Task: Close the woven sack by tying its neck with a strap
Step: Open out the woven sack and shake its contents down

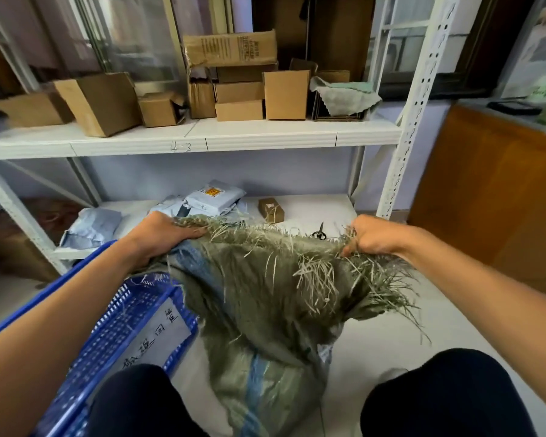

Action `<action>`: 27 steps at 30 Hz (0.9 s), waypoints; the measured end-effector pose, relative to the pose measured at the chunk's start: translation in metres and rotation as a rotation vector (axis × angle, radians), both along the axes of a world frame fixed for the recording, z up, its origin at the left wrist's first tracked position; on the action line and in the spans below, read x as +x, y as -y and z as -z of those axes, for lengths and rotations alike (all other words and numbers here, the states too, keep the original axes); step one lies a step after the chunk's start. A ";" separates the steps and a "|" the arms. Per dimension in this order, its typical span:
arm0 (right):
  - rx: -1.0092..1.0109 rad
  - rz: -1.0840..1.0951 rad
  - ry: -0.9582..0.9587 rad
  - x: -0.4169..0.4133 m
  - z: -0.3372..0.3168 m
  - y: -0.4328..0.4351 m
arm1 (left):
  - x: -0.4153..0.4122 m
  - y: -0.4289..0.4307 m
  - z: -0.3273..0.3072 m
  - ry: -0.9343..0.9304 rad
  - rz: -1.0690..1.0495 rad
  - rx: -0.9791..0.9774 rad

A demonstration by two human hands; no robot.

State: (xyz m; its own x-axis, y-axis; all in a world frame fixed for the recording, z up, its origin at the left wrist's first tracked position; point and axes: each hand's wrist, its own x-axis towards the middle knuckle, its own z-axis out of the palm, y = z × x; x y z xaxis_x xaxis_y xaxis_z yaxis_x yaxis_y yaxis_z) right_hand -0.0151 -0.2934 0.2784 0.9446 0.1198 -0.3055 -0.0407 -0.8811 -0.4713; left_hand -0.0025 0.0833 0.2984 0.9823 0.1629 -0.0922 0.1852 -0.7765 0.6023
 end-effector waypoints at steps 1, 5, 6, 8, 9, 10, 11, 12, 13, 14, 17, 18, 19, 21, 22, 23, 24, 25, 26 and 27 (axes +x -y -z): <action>-0.032 -0.001 0.024 0.001 0.004 -0.004 | 0.003 0.002 -0.002 0.009 0.003 0.021; -0.281 -0.034 0.120 -0.005 0.011 -0.013 | 0.013 0.003 -0.011 0.002 0.118 0.120; -0.339 -0.036 0.115 -0.005 0.013 -0.011 | 0.013 0.003 -0.016 -0.029 0.178 0.152; -0.401 -0.023 0.094 -0.005 0.013 -0.003 | 0.016 0.003 -0.022 -0.051 0.316 0.286; -0.404 0.004 0.086 -0.003 0.010 0.002 | 0.016 0.004 -0.024 -0.042 0.371 0.392; -0.400 0.039 0.083 -0.001 0.008 0.006 | 0.016 0.004 -0.024 -0.024 0.403 0.501; -0.386 0.079 0.099 0.002 0.003 0.011 | 0.017 0.005 -0.024 -0.004 0.408 0.608; -0.378 0.117 0.127 0.004 -0.001 0.016 | 0.018 0.005 -0.023 0.007 0.389 0.704; -0.367 0.157 0.146 0.004 -0.008 0.018 | 0.017 0.005 -0.022 0.002 0.360 0.779; -0.355 0.191 0.165 0.005 -0.014 0.021 | 0.017 0.002 -0.021 -0.016 0.332 0.832; -0.320 0.253 0.198 0.008 -0.029 0.033 | 0.020 -0.011 -0.017 -0.098 0.238 0.894; -0.310 0.261 0.198 0.007 -0.034 0.038 | 0.023 -0.017 -0.016 -0.117 0.200 0.885; -0.288 0.271 0.196 0.009 -0.037 0.043 | 0.024 -0.023 -0.017 -0.149 0.157 0.848; -0.214 0.309 0.195 0.012 -0.042 0.053 | 0.028 -0.036 -0.015 -0.220 0.066 0.629; -0.174 0.321 0.189 0.013 -0.043 0.056 | 0.030 -0.039 -0.015 -0.249 0.019 0.446; -0.156 0.313 0.179 0.011 -0.045 0.056 | 0.031 -0.041 -0.013 -0.257 -0.028 0.241; -0.144 0.303 0.168 0.012 -0.045 0.058 | 0.032 -0.041 -0.012 -0.243 -0.078 0.037; -0.131 0.286 0.161 0.012 -0.046 0.058 | 0.032 -0.040 -0.012 -0.202 -0.125 -0.144; -0.124 0.273 0.149 0.011 -0.048 0.059 | 0.036 -0.039 -0.010 -0.137 -0.164 -0.276; -0.117 0.261 0.133 0.009 -0.048 0.059 | 0.040 -0.037 -0.011 -0.062 -0.207 -0.372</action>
State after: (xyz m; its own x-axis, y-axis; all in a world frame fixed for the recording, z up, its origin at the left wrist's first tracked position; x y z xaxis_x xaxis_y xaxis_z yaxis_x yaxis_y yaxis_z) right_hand -0.0056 -0.3522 0.3267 0.9715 -0.1602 -0.1745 -0.2170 -0.8975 -0.3840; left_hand 0.0372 0.1202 0.3091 0.9231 0.3006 -0.2400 0.3594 -0.4514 0.8167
